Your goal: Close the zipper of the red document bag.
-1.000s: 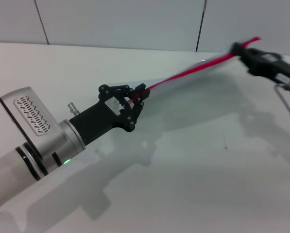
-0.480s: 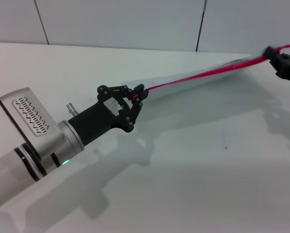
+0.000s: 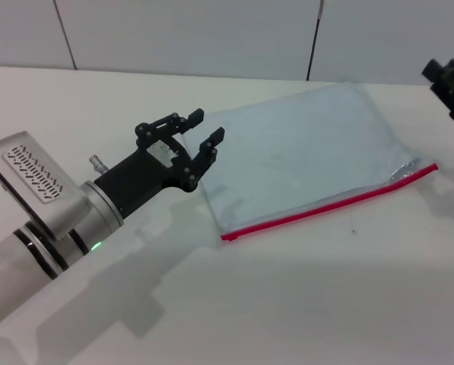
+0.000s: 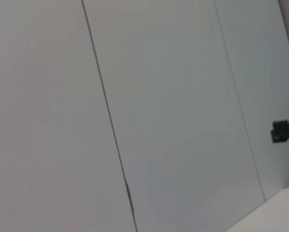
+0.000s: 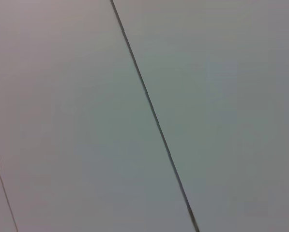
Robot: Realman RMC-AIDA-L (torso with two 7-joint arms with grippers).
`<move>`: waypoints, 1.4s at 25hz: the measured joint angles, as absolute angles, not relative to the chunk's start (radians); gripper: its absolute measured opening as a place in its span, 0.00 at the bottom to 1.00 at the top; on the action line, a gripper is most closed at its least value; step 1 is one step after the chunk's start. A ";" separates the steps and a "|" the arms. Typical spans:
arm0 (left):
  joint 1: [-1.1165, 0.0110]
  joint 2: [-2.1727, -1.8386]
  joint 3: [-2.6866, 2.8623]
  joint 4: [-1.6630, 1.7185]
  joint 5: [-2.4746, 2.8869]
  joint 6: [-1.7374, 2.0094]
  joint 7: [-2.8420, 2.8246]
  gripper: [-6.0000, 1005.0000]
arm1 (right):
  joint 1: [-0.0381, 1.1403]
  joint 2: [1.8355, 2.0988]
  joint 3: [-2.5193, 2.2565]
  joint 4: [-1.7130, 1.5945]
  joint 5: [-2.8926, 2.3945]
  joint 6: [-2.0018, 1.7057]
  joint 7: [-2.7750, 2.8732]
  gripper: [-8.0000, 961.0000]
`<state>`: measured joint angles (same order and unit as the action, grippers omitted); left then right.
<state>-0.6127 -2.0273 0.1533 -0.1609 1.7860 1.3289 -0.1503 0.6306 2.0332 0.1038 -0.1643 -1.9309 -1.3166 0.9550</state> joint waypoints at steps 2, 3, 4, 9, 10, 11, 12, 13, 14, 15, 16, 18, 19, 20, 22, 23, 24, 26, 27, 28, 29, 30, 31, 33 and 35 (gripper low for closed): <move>-0.610 -2.028 0.153 -0.161 1.784 1.332 -0.150 0.35 | 0.614 2.033 0.142 -0.140 -1.931 -1.366 0.886 0.36; -0.608 -2.028 0.153 -0.161 1.782 1.333 -0.150 0.37 | 0.607 2.034 0.153 -0.129 -1.931 -1.387 0.857 0.39; -0.606 -2.028 0.153 -0.160 1.777 1.335 -0.150 0.39 | 0.601 2.033 0.163 -0.119 -1.931 -1.408 0.827 0.43; -0.593 -2.028 0.153 -0.159 1.699 1.351 -0.150 0.50 | 0.571 2.035 0.198 -0.051 -1.931 -1.474 0.613 0.56; -0.588 -2.028 0.153 -0.159 1.679 1.362 -0.150 0.52 | 0.566 2.035 0.203 -0.031 -1.931 -1.477 0.568 0.57; -0.580 -2.026 0.152 -0.159 1.658 1.377 -0.150 0.54 | 0.563 2.036 0.208 -0.013 -1.931 -1.479 0.524 0.58; -0.571 -2.026 0.152 -0.158 1.636 1.395 -0.150 0.56 | 0.558 2.036 0.215 0.006 -1.931 -1.482 0.479 0.59; -0.563 -2.025 0.152 -0.158 1.617 1.413 -0.150 0.57 | 0.553 2.036 0.224 0.026 -1.931 -1.486 0.440 0.60; -0.557 -2.024 0.152 -0.157 1.605 1.426 -0.150 0.58 | 0.547 2.036 0.234 0.042 -1.931 -1.492 0.407 0.60; -0.550 -2.023 0.152 -0.157 1.590 1.444 -0.150 0.59 | 0.543 2.037 0.243 0.055 -1.931 -1.498 0.381 0.60; -0.545 -2.022 0.152 -0.157 1.578 1.457 -0.149 0.60 | 0.537 2.037 0.253 0.067 -1.931 -1.507 0.349 0.60; -0.538 -2.022 0.152 -0.156 1.556 1.481 -0.147 0.61 | 0.530 2.039 0.260 0.079 -1.931 -1.526 0.305 0.60; -0.536 -2.021 0.152 -0.156 1.546 1.492 -0.147 0.62 | 0.527 2.039 0.261 0.084 -1.931 -1.537 0.288 0.60; -0.534 -2.022 0.152 -0.156 1.542 1.499 -0.147 0.62 | 0.525 2.040 0.262 0.088 -1.931 -1.545 0.279 0.60; -0.529 -2.022 0.152 -0.156 1.537 1.518 -0.148 0.62 | 0.521 2.040 0.266 0.095 -1.931 -1.558 0.272 0.60; -0.526 -2.023 0.152 -0.156 1.537 1.527 -0.148 0.62 | 0.521 2.040 0.268 0.097 -1.931 -1.561 0.271 0.60; -0.523 -2.024 0.151 -0.156 1.536 1.538 -0.148 0.62 | 0.520 2.040 0.269 0.098 -1.931 -1.562 0.270 0.60; -0.517 -2.026 0.145 -0.156 1.534 1.556 -0.147 0.62 | 0.520 2.040 0.268 0.100 -1.931 -1.568 0.268 0.60; -0.515 -2.026 0.141 -0.156 1.533 1.563 -0.146 0.62 | 0.520 2.040 0.266 0.103 -1.931 -1.571 0.268 0.60; -0.513 -2.026 0.139 -0.156 1.533 1.568 -0.146 0.61 | 0.519 2.040 0.265 0.105 -1.932 -1.576 0.267 0.60; -0.512 -2.026 0.138 -0.156 1.533 1.572 -0.147 0.61 | 0.519 2.040 0.264 0.107 -1.933 -1.582 0.267 0.60; -0.511 -2.026 0.138 -0.156 1.532 1.573 -0.148 0.61 | 0.519 2.040 0.262 0.108 -1.936 -1.592 0.267 0.60; -0.511 -2.026 0.138 -0.156 1.532 1.573 -0.148 0.61 | 0.519 2.040 0.261 0.108 -1.939 -1.604 0.267 0.60; -0.502 -2.026 0.138 -0.156 1.520 1.573 -0.149 0.61 | 0.518 2.039 0.259 0.109 -1.942 -1.628 0.267 0.60; -0.498 -2.027 0.138 -0.157 1.515 1.574 -0.149 0.61 | 0.519 2.040 0.258 0.110 -1.943 -1.637 0.268 0.60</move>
